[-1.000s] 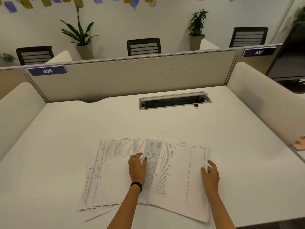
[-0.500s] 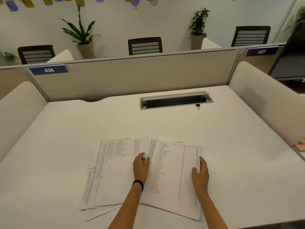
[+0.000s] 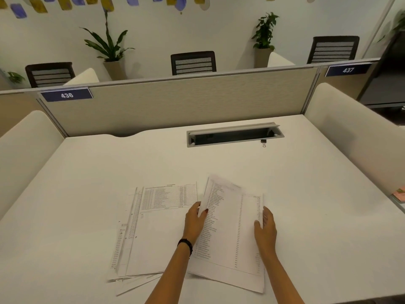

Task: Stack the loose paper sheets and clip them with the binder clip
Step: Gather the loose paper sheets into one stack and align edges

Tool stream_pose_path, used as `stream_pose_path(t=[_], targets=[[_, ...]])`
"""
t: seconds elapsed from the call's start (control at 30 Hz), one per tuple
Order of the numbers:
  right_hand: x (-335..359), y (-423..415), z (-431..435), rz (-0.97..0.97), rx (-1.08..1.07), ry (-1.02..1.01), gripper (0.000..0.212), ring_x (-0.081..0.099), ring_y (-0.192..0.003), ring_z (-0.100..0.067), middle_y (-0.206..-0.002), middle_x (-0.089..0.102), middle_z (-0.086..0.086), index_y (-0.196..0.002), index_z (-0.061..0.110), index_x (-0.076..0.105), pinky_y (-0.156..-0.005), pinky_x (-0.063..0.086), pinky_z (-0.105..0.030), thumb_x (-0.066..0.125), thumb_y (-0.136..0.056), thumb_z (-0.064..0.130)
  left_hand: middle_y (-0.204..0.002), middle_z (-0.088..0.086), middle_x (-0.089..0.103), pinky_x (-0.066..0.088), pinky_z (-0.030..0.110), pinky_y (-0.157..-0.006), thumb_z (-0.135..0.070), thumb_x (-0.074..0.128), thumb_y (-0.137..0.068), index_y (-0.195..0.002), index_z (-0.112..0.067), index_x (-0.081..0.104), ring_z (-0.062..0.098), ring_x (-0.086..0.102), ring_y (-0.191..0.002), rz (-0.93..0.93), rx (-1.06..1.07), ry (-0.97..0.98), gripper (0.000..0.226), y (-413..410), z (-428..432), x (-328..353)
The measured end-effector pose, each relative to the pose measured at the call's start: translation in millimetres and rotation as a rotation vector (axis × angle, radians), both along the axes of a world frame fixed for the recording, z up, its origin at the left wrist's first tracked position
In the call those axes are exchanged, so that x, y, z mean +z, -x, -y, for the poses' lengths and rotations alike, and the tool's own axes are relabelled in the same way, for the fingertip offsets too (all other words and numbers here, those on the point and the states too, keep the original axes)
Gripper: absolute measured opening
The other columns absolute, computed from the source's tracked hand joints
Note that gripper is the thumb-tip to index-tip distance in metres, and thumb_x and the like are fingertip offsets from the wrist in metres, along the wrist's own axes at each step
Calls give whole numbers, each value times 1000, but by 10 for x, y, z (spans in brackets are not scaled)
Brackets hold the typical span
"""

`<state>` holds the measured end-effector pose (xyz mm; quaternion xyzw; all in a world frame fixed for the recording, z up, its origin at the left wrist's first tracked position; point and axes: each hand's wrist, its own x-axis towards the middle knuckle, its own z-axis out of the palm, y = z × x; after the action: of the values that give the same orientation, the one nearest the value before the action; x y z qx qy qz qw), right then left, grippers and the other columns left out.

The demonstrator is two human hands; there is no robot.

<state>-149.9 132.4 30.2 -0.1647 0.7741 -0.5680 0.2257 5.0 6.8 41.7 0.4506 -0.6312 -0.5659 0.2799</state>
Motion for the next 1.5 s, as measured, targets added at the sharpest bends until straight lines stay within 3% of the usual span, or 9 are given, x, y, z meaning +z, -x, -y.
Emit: stream_pose_path(t=[0.1, 0.23, 0.37, 0.63, 0.8, 1.0, 1.23, 1.4, 1.5], targets=[[73, 86, -4, 68, -21, 39, 51, 49, -123, -31, -138, 47, -15, -136, 11, 36, -99, 41, -39, 49, -89, -2, -105, 0, 65, 56, 22, -77, -15, 51, -94, -110, -20, 56, 17, 64, -95, -42, -23, 52, 17, 22, 44, 165], [218, 210, 6, 180, -21, 106, 51, 54, -105, -20, -131, 52, -11, -137, 18, 34, -84, 47, -32, 51, -90, 5, -105, 2, 66, 56, 23, -75, -18, 51, -94, -114, -14, 56, 17, 65, -93, -66, -40, 127, 21, 70, 126, 407], [489, 316, 46, 166, -12, 192, 40, 59, -86, -8, -117, 61, -7, -125, 16, 50, -65, 47, -17, 52, -87, 1, -100, -4, 65, 56, 18, -66, -25, 50, -94, -107, -23, 54, 12, 66, -88, -113, -6, 205, 14, 121, 148, 662], [1097, 304, 49, -36, 41, 474, 36, 66, -87, 3, -90, 71, 23, -94, 35, 64, -67, 50, -7, 57, -86, 0, -99, -12, 60, 55, 14, -67, -21, 44, -96, -97, -37, 46, 9, 63, -88, -279, 112, 391, 16, 115, 136, 927], [1049, 254, 62, -136, 76, 452, 24, 65, -84, 2, -98, 68, 8, -100, 25, 62, -70, 52, -9, 63, -84, 8, -106, -19, 57, 55, 14, -69, -38, 53, -86, -103, -45, 44, 0, 61, -95, -349, 144, 388, 21, 99, 42, 856], [805, 202, 79, -97, 112, 374, 24, 64, -95, -19, -104, 67, -5, -111, 12, 62, -81, 53, -29, 60, -87, 9, -111, -25, 54, 54, 13, -69, -26, 52, -91, -106, -52, 42, 1, 59, -99, -316, 136, 317, 31, 174, -74, 698], [865, 197, 128, -131, 98, 381, 17, 64, -87, -13, -100, 66, -1, -105, 15, 63, -62, 54, -12, 56, -90, 16, -108, -22, 54, 53, 11, -63, -34, 50, -89, -101, -49, 43, -1, 60, -91, -331, 198, 362, 20, 245, -58, 795], [780, 209, 106, -145, 149, 280, 27, 63, -95, -25, -108, 66, -10, -114, 4, 59, -80, 56, -35, 58, -88, 13, -111, -25, 54, 55, 13, -69, -25, 52, -91, -104, -50, 42, 0, 60, -98, -272, 160, 323, 31, 209, -45, 629], [732, 227, 92, -147, 201, 214, 31, 60, -99, -26, -112, 64, -10, -119, 3, 55, -85, 54, -38, 55, -90, 13, -109, -23, 53, 54, 11, -70, -20, 50, -93, -106, -48, 41, -3, 59, -97, -213, 140, 319, 33, 164, -34, 501]])
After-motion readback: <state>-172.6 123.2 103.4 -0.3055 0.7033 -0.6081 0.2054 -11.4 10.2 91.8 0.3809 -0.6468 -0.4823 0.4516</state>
